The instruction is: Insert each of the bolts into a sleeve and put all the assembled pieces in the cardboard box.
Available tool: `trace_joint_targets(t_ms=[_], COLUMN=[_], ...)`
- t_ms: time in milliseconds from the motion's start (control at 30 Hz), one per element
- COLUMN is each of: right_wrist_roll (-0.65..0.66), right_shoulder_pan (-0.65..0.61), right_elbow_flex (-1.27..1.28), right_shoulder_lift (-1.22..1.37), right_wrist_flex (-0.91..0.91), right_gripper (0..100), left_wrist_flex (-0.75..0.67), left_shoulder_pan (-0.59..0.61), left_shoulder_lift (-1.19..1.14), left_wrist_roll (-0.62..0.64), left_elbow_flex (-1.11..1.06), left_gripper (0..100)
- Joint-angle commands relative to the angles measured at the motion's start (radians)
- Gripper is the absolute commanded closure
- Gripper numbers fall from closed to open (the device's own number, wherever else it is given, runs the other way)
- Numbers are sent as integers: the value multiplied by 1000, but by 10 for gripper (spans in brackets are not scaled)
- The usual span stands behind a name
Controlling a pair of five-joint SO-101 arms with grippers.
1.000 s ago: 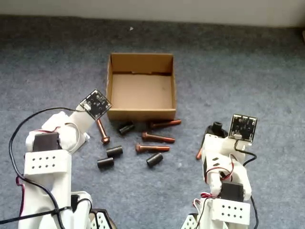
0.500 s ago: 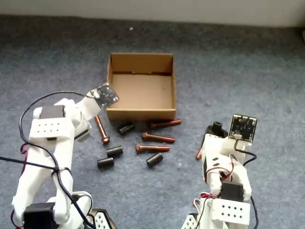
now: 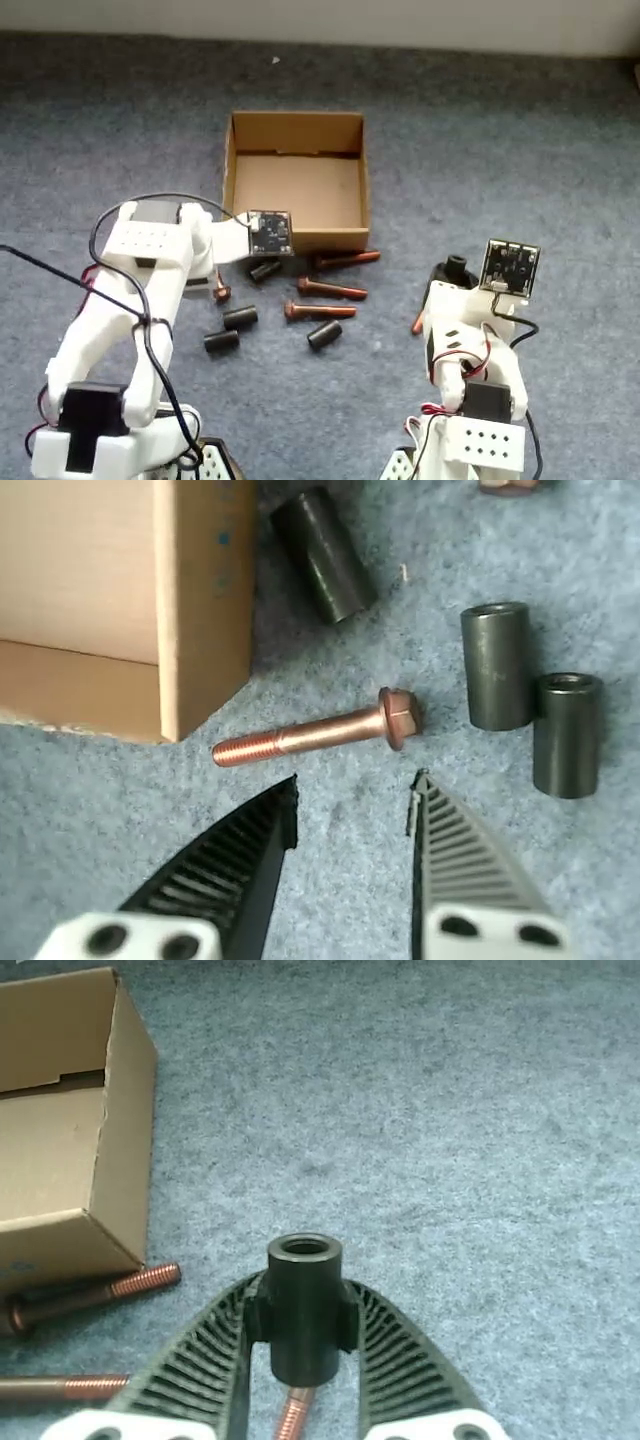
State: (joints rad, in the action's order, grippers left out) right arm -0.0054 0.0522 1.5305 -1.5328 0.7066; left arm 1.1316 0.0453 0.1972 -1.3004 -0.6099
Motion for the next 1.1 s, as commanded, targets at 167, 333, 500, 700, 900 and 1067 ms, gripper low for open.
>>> trace_joint_targets(t_ms=[167,333,500,700,900,1067], right_wrist_roll=[14,14,14,14,14,14], right_shoulder_pan=[-10,-10,-12,-12,-12,-12], right_elbow_flex=[-5,-5,-5,-5,-5,-5], right_shoulder_lift=[-16,-16,-16,-16,-16,-16], right_wrist_flex=[-22,-22,-22,-22,-24,-24], right_gripper=[993,993,993,993,993,993], left_wrist_flex=[11,9,-38,-97,-104,-104], left_shoulder_pan=[2,7,18,-19,-113,-180], left_shoulder_lift=[-177,-248,-318,-348,-278,-260], left_wrist_roll=[-238,-276,-276,-269,-212,-124], left_elbow_flex=[142,180,209,180,111,114], left_gripper=[800,800,801,851,869,850])
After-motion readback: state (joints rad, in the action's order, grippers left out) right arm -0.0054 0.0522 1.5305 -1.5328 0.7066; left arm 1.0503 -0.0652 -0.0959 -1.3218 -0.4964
